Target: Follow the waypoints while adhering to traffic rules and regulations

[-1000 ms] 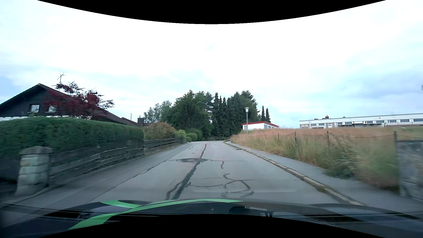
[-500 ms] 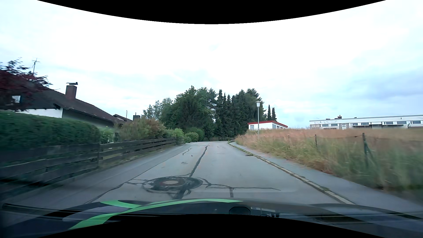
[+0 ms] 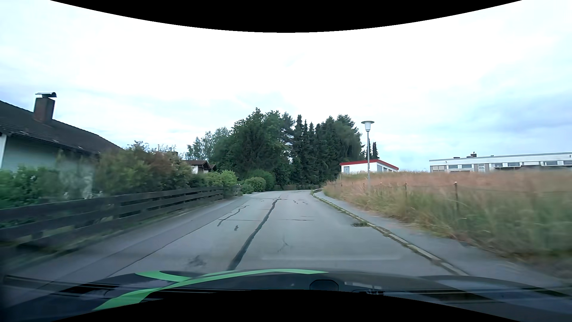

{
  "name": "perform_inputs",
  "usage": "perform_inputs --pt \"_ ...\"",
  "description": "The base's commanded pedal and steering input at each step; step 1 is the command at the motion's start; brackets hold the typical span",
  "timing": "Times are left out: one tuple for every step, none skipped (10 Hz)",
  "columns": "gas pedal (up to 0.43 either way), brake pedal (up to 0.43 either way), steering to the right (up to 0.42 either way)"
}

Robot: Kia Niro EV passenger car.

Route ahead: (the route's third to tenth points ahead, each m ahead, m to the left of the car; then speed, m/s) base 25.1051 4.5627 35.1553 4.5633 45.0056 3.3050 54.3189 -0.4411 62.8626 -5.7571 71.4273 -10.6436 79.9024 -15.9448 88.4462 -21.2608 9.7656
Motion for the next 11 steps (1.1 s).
perform_inputs --pt "0.248 0.000 -0.009" --pt "0.248 0.000 -0.011" --pt "0.248 0.000 -0.012" --pt "0.248 0.000 -0.013" --pt "0.240 0.000 -0.013" --pt "0.228 0.000 -0.015" --pt "0.220 0.000 -0.016" --pt "0.220 0.000 -0.016" --pt "0.209 0.000 -0.017" --pt "0.209 0.000 -0.018" --pt "0.197 0.000 -0.018"
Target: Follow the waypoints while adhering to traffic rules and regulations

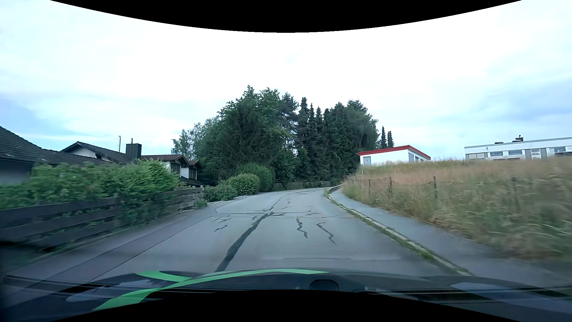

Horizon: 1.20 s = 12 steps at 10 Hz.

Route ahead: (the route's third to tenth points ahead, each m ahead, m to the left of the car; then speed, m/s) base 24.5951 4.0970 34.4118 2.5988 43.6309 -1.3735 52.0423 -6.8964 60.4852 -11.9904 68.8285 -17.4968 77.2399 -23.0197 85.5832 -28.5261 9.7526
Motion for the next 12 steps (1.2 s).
perform_inputs --pt "0.189 0.000 -0.018" --pt "0.169 0.000 -0.018" --pt "0.169 0.000 -0.017" --pt "0.169 0.000 -0.015" --pt "0.169 0.000 -0.011" --pt "0.169 0.000 -0.007" --pt "0.169 0.000 -0.004" --pt "0.169 0.000 -0.004" --pt "0.169 0.000 -0.003" --pt "0.169 0.000 -0.001" --pt "0.150 0.000 0.004" --pt "0.150 0.000 0.008"
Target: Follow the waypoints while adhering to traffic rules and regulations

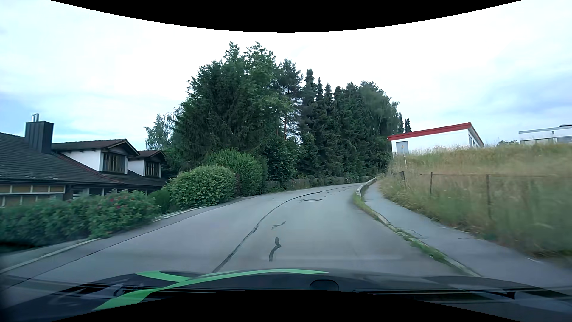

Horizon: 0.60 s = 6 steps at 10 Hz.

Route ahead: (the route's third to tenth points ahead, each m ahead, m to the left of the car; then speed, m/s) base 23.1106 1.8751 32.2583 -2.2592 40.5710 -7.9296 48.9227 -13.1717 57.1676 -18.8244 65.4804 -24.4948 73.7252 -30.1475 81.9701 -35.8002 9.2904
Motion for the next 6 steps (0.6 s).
perform_inputs --pt "0.150 0.000 0.013" --pt "0.150 0.000 0.014" --pt "0.150 0.000 0.014" --pt "0.150 0.000 0.019" --pt "0.150 0.000 0.024" --pt "0.150 0.000 0.029"
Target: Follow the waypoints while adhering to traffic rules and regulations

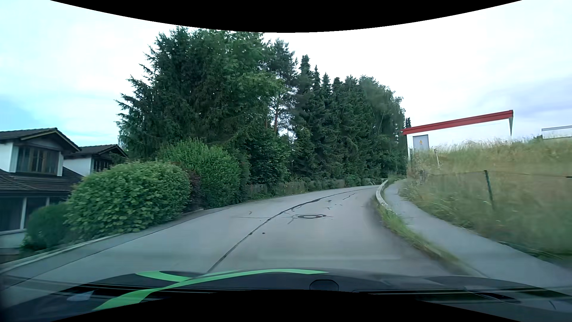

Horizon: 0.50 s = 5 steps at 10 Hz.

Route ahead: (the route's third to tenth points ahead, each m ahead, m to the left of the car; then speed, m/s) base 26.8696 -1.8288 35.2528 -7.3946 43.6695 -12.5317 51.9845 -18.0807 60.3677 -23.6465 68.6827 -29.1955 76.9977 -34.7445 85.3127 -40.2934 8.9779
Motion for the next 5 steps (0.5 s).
perform_inputs --pt "0.157 0.000 0.037" --pt "0.157 0.000 0.040" --pt "0.169 0.000 0.040" --pt "0.169 0.000 0.041" --pt "0.169 0.000 0.042"
